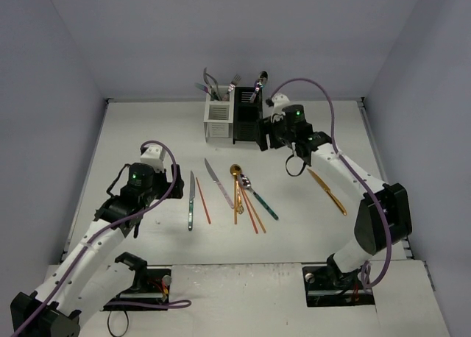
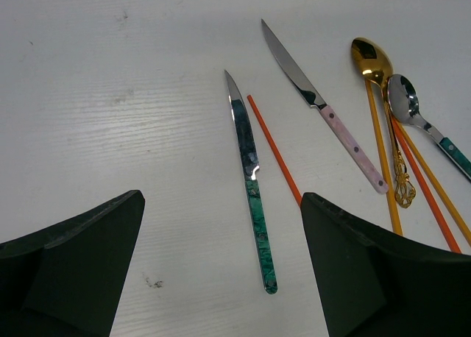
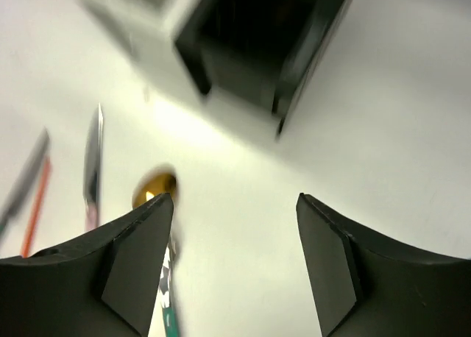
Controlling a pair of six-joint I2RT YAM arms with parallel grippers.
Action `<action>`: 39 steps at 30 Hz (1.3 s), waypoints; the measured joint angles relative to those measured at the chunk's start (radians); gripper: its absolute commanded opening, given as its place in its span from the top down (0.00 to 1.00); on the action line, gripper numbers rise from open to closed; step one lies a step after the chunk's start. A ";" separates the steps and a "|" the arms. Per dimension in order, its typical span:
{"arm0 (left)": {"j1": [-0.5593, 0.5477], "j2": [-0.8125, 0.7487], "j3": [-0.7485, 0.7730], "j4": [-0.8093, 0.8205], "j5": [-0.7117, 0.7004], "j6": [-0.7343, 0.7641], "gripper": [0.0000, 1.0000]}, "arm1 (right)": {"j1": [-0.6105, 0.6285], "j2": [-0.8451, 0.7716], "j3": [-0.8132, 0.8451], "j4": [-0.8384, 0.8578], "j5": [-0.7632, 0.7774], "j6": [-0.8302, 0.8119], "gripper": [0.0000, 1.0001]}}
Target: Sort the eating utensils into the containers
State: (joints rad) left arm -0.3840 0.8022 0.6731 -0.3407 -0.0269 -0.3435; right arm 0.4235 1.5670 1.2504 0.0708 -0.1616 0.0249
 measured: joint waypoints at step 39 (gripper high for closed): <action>0.000 0.018 0.000 -0.008 -0.001 0.002 0.14 | 0.252 0.229 -0.175 -0.291 0.072 0.022 0.64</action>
State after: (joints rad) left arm -0.3840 0.8204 0.6731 -0.3485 -0.0277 -0.3416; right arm 0.6758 1.7963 1.0757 -0.2207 -0.0894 0.0471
